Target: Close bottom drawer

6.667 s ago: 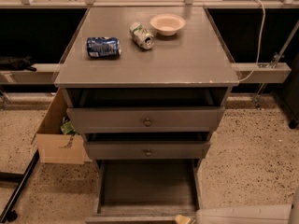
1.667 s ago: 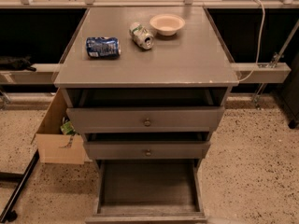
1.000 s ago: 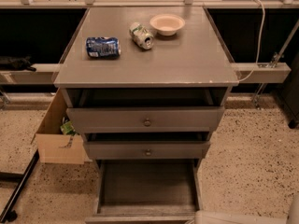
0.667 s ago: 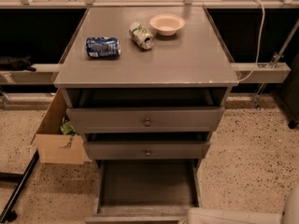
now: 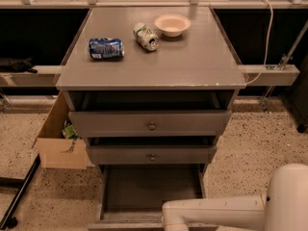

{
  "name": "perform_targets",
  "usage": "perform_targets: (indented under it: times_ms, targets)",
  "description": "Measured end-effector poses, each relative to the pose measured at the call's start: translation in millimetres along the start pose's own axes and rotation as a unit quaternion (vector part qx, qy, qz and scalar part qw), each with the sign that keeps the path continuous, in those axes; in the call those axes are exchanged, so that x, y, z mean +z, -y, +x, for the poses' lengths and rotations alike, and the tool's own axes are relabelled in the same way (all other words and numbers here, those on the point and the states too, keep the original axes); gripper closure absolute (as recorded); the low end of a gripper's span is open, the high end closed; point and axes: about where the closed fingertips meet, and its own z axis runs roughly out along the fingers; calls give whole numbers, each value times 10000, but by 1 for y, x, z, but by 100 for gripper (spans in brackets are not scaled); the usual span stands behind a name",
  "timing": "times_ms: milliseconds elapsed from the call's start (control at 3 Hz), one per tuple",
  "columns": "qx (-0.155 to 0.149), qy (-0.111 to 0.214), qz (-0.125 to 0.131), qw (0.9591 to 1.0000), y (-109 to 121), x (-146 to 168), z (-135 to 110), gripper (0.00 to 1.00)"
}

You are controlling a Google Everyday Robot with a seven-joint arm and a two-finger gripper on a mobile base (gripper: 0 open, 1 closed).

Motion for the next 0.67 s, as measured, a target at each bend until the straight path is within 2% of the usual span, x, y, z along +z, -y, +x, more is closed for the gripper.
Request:
perform_targets:
  times_ms: [333,667]
  targets:
    - [0,0,0,10000,0,0,0,100]
    - [81,-157,162,9997,28,16,-4,100]
